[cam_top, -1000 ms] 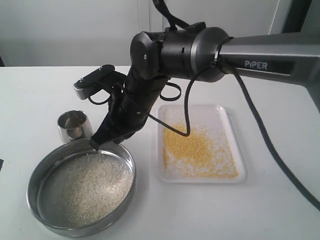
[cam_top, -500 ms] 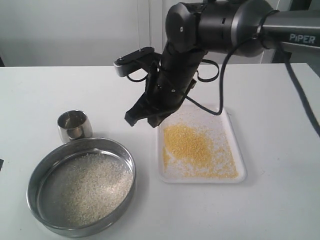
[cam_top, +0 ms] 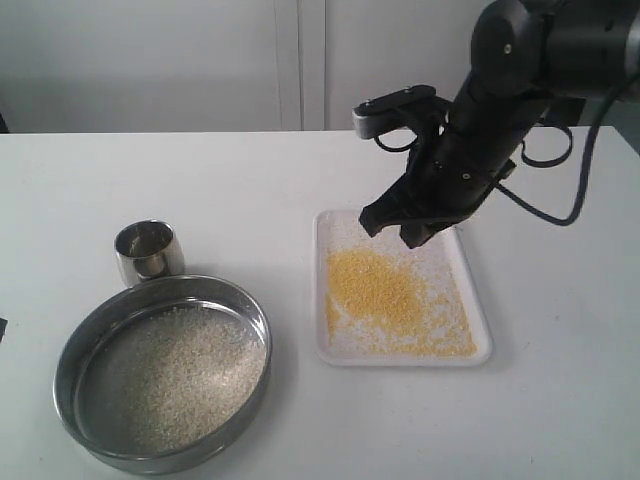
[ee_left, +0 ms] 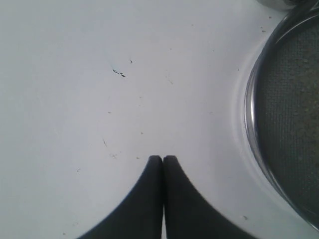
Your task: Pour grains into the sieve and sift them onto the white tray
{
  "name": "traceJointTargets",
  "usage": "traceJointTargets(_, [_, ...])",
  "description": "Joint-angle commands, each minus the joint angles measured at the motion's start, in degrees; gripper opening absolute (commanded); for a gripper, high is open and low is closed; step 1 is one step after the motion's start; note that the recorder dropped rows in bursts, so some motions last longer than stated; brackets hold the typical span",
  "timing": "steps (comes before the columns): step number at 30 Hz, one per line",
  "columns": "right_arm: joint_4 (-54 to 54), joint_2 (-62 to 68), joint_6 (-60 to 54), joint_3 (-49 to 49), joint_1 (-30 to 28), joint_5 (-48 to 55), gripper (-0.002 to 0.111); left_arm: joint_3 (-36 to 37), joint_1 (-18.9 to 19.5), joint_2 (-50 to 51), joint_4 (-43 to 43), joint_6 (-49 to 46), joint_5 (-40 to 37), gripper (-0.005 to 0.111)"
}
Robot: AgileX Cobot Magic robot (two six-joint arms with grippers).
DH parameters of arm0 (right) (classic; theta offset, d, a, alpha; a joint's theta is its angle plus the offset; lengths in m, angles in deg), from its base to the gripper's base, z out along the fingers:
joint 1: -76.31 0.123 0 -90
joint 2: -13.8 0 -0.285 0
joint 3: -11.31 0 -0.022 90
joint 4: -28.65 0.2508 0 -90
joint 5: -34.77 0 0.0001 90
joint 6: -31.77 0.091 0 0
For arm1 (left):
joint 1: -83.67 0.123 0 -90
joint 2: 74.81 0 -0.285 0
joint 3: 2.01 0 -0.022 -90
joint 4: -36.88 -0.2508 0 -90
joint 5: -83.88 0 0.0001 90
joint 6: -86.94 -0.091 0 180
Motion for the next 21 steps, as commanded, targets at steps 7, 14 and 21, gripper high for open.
traceJointTargets(7, [-1.1,-4.9,-0.2,4.8,-7.0,-1.1,0.000,0.4,0.1,-0.5,0.1,0.0,-0.7,0.000])
traceJointTargets(14, [-1.3,-8.5,-0.3,8.0,-12.2,-1.4,0.000,0.4,0.1,-0.5,0.1,0.0,-0.7,0.000])
traceJointTargets(21, [-3.6,-15.1,-0.4,13.4,-13.9,-6.6,0.000,0.4,0.1,-0.5,0.1,0.0,-0.7,0.000])
